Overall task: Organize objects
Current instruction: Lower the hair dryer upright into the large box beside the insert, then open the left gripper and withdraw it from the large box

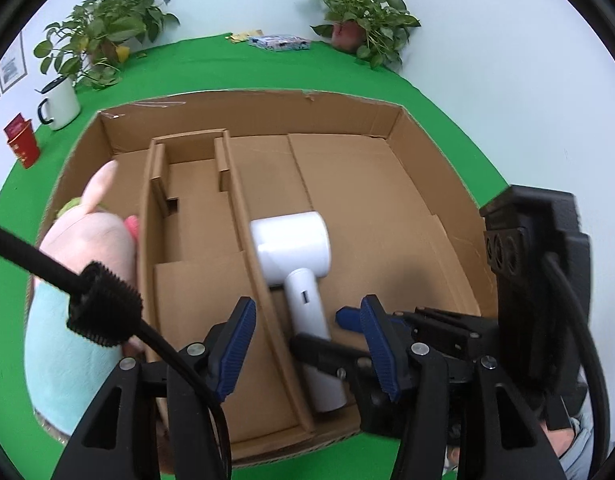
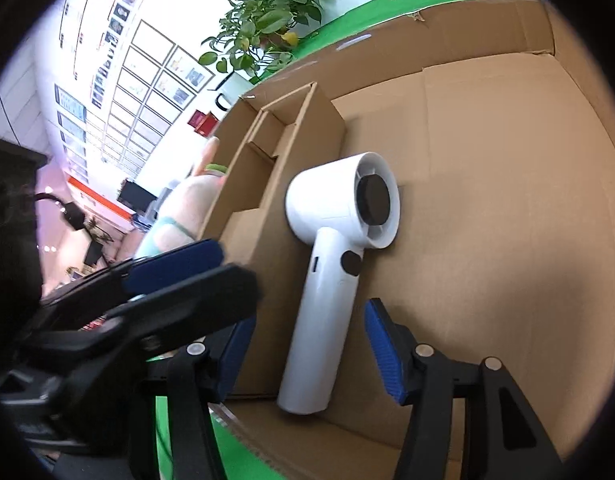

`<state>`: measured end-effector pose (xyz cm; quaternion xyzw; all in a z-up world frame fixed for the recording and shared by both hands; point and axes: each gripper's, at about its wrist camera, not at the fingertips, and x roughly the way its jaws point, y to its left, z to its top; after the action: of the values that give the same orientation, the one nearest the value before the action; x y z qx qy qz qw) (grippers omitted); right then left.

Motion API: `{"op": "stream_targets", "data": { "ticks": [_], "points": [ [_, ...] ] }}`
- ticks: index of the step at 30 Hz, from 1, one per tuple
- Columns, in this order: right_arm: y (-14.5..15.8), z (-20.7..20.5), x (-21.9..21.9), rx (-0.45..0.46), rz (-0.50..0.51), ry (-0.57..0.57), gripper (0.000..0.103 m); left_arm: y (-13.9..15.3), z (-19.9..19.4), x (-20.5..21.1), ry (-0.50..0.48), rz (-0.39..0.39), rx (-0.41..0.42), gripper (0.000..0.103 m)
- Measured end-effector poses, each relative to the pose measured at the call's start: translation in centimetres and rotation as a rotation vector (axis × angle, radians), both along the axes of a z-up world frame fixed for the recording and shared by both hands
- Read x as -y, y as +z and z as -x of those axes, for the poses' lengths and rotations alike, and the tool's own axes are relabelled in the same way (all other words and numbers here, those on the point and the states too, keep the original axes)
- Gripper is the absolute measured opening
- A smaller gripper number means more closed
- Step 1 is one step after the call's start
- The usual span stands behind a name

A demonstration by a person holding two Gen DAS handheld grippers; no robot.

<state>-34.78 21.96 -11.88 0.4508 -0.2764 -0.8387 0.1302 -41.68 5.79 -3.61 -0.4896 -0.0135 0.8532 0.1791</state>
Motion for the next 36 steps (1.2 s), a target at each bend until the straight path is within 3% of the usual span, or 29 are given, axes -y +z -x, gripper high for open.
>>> {"op": "stream_targets", "data": {
  "ticks": [8, 10, 13, 22, 36],
  "points": [
    [0.0, 0.4, 0.6, 0.014, -0.079, -0.017, 0.055, -1.0, -1.0, 2.8, 0.033, -0.038, 0.001, 0.053],
    [0.0, 0.8, 1.1, 0.021, -0.119, -0.009, 0.051, -1.4, -1.3, 3.3, 0.043, -0.039, 0.012, 0.053],
    [-0.3, 1.1, 1.7, 0.047, -0.168, -0.006, 0.033, -1.9, -1.6, 3.8, 0.05, -0.035, 0.026, 0.053],
    [-0.4, 1.3, 2.3, 0.077, -0.203, 0.021, 0.032, -2.3, -2.3, 3.9, 0.022, 0.034, 0.022, 0.053],
    [-0.5, 0.8, 2.6, 0.108, -0.175, 0.039, 0.033, -2.7, -2.8, 3.9, 0.001, 0.132, 0.03, 0.051]
  ]
}}
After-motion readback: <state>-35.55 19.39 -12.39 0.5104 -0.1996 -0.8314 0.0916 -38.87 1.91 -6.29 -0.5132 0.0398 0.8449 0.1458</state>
